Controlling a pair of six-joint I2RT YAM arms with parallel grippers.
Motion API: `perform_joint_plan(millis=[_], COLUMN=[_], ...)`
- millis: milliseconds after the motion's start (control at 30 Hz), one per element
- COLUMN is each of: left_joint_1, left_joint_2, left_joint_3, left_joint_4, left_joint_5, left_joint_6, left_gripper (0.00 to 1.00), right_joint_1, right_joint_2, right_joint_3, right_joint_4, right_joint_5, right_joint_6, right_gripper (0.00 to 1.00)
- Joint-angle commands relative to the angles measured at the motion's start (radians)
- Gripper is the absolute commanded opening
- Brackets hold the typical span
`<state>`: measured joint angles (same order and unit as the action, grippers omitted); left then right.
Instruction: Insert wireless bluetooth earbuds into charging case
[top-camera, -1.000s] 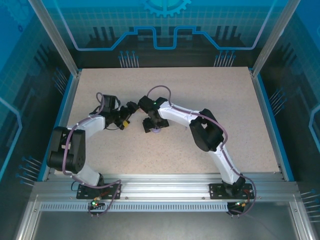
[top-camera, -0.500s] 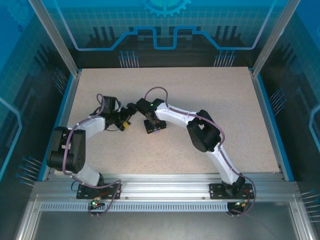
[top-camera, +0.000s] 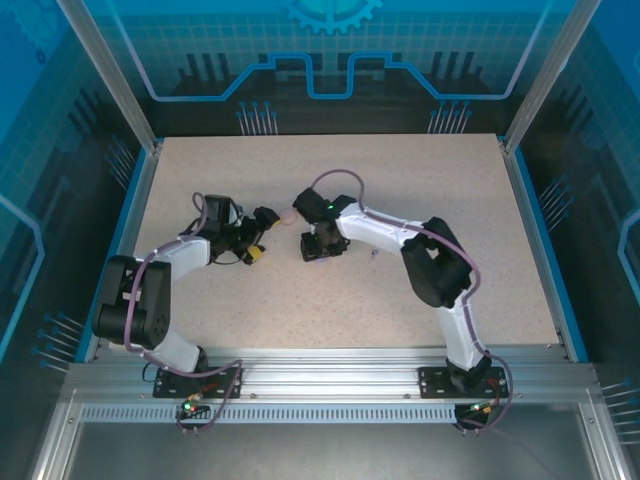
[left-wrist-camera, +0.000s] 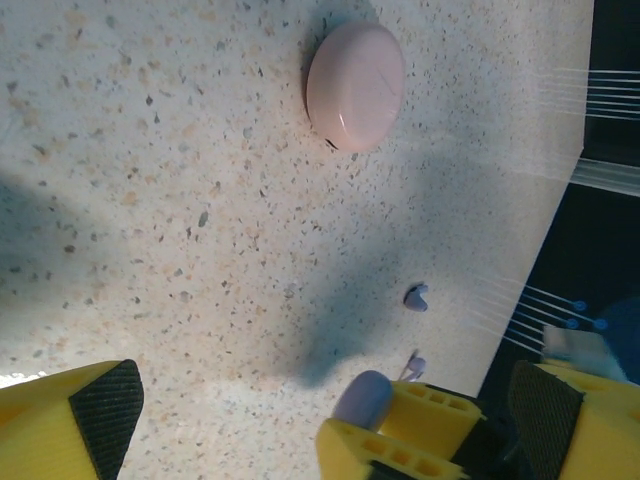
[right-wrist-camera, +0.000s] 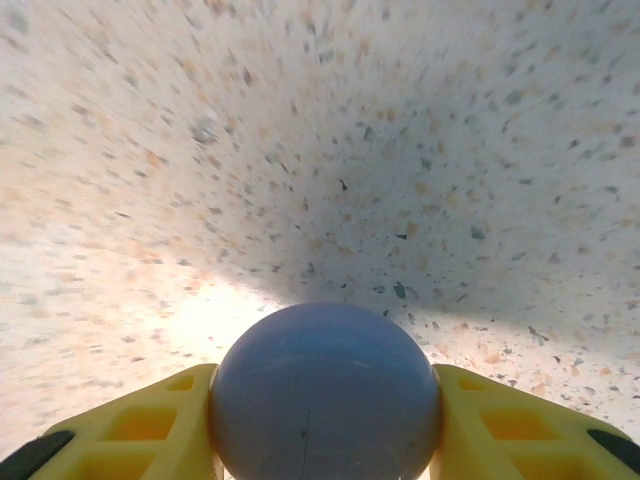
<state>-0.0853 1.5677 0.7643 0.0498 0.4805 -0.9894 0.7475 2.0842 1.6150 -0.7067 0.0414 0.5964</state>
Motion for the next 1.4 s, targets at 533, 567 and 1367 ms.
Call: perform_joint_plan(millis=[533, 567, 1367], left_joint_1=[-0.165, -0.169, -0.261], left_joint_2=[-0.051, -0.052, 0.049], left_joint_3=[-0.12, -0.12, -0.076], left_joint_4=[0.405, 0.406, 0.63], left_joint_5=[-0.055, -0.061, -0.086], left_joint_6=[-0.931, -0.94, -1.045], left_gripper=[0.99, 0.99, 0.89], right_joint_1=[-0.222, -0.222, -0.187], right_joint_2=[-0.252, -0.25, -0.156], right_joint_3=[-0.452, -0.461, -0.521], right_joint_4=[0.953, 0.964, 1.046], right_joint_5=[-0.652, -0.653, -0.641], right_joint_6=[0.009, 0.014, 0.052], right_gripper=[0.43, 0.43, 0.43])
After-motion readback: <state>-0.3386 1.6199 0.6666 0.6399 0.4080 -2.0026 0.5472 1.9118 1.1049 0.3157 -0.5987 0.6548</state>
